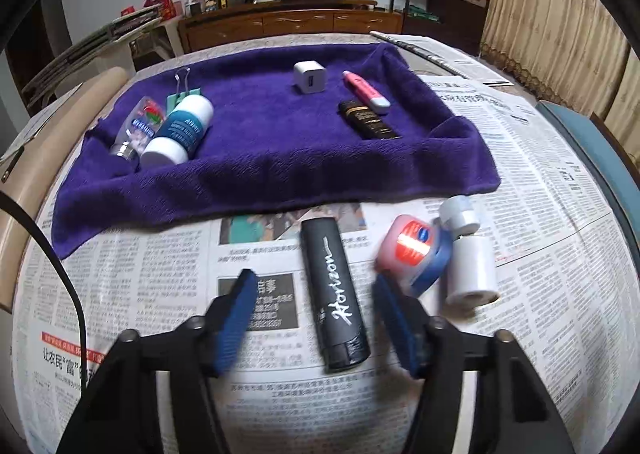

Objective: Organize rigid objects
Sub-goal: 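Grasp the black Horizon case upright with the left tool, then grasp the white tape roll with the right tool while left tool holds the Horizon case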

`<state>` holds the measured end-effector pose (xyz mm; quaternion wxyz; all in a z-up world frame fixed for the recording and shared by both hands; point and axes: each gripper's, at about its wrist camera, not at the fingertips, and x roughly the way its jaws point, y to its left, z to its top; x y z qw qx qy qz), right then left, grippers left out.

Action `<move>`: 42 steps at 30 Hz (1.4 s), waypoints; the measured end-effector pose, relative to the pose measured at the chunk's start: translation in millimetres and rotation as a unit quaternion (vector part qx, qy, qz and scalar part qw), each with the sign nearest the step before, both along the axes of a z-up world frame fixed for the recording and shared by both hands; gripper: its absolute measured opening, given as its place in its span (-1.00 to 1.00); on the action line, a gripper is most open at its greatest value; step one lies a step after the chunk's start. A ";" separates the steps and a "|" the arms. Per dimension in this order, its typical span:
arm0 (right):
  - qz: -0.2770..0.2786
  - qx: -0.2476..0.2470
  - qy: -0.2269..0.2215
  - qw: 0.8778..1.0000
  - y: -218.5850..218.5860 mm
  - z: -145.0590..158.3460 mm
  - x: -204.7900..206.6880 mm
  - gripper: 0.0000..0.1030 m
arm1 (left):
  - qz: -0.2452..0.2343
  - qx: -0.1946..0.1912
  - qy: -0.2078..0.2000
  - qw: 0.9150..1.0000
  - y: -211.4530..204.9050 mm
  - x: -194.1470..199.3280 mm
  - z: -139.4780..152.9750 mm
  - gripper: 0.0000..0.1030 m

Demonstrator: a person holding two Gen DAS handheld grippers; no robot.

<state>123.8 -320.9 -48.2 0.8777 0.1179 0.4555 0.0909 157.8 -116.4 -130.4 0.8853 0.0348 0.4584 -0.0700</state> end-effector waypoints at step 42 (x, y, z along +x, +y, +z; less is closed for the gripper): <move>-0.011 -0.116 0.038 0.992 92.8 -99.9 36.1 0.54 | 0.036 -0.106 0.010 0.994 100.5 -11.7 0.2 -0.59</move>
